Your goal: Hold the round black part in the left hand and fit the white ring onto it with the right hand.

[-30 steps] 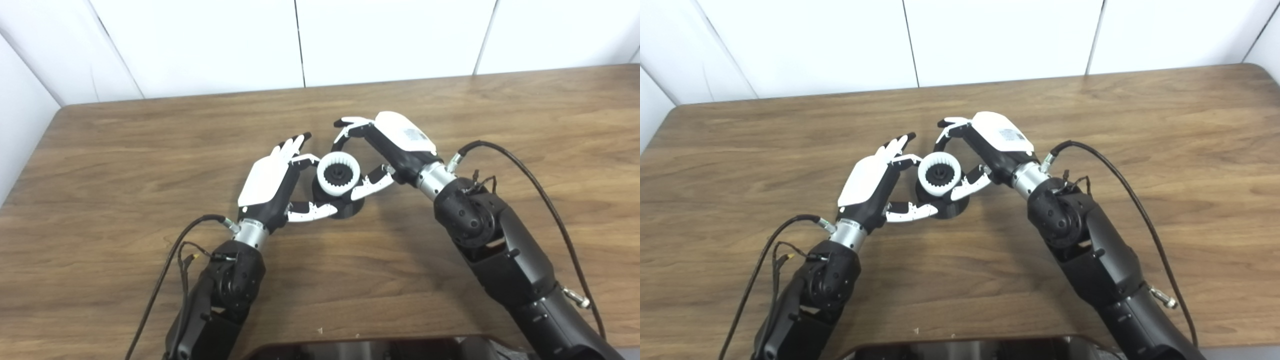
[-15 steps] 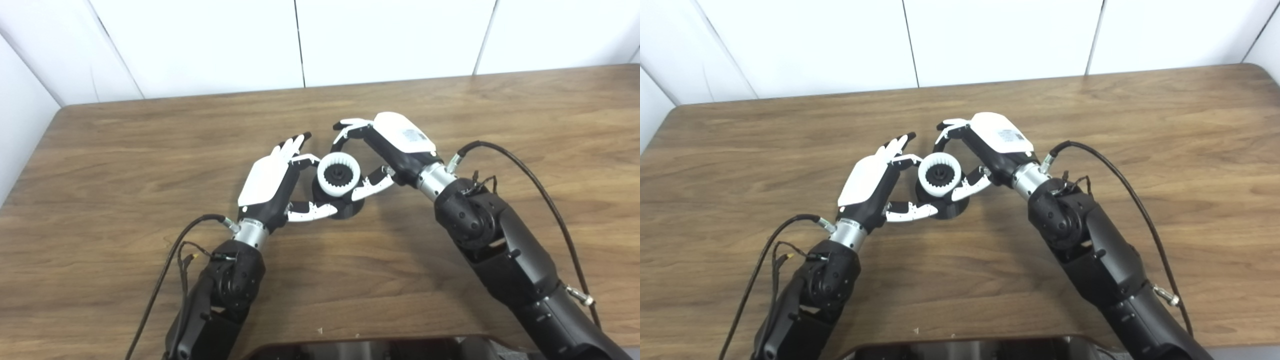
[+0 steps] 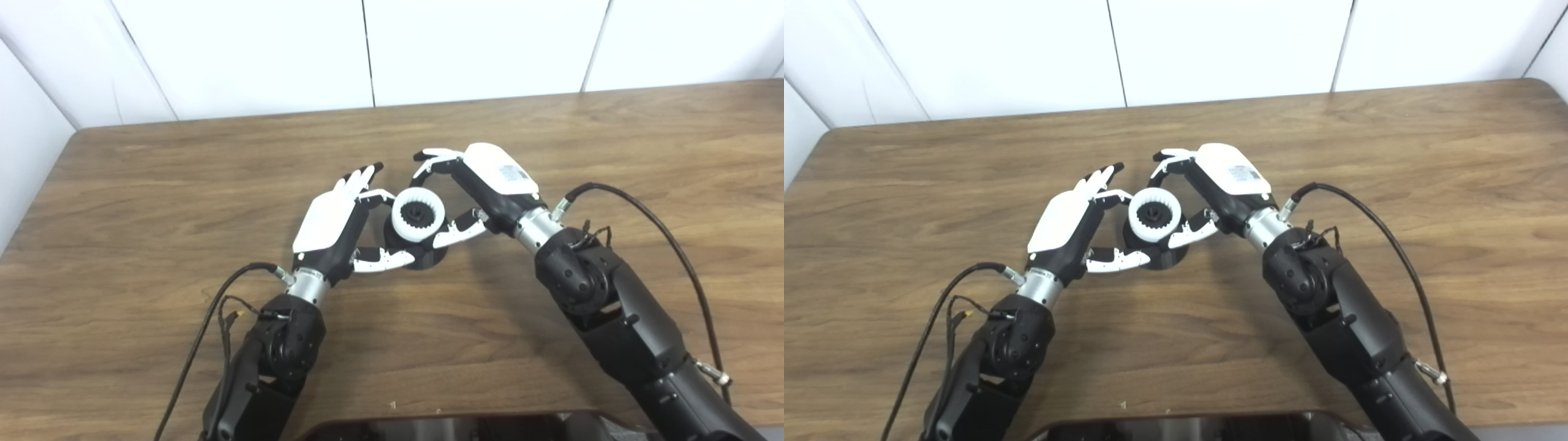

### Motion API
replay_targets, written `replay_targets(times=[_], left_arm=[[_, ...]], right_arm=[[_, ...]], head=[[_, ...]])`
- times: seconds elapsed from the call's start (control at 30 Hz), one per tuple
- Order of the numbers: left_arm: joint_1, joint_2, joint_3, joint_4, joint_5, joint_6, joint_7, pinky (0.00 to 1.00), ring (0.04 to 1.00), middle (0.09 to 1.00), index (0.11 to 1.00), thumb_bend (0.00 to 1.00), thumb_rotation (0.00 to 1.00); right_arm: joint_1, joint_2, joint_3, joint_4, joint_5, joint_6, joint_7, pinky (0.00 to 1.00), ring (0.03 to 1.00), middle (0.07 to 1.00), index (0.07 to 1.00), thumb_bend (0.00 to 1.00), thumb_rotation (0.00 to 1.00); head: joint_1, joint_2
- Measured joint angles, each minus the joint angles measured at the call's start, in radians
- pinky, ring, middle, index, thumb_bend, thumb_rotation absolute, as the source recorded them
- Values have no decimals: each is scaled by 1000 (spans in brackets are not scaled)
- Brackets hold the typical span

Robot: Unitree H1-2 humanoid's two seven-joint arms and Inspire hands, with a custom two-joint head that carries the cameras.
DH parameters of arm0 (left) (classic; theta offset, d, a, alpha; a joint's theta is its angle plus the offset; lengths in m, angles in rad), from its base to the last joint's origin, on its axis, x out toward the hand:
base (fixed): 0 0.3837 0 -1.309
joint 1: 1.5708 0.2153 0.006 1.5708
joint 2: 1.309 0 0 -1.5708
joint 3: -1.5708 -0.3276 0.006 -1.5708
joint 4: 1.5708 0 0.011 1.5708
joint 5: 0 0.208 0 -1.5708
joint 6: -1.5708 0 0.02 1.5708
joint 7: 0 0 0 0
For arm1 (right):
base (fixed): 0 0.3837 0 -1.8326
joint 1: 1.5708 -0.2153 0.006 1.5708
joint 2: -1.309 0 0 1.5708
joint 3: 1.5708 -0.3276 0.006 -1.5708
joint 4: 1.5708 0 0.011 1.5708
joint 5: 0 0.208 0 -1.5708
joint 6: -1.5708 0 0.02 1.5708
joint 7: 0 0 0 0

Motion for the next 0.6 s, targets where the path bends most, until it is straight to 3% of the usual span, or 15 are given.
replay_targets(times=[0.23,0.4,0.6], left_arm=[[1,4,4,0,-2,2,-4,1000,1000,1000,732,1000,412],[2,4,2,0,-2,3,-8,1000,1000,1000,713,1000,421],[2,2,3,0,-3,4,-9,1000,1000,1000,702,1000,400]], right_arm=[[30,-26,11,22,4,1,36,798,853,891,734,886,406],[18,-39,32,12,-9,18,95,816,898,948,886,994,535],[17,-45,41,-2,-24,40,158,855,934,984,997,1000,618]], head=[[0,2],[-3,5],[-3,8]])
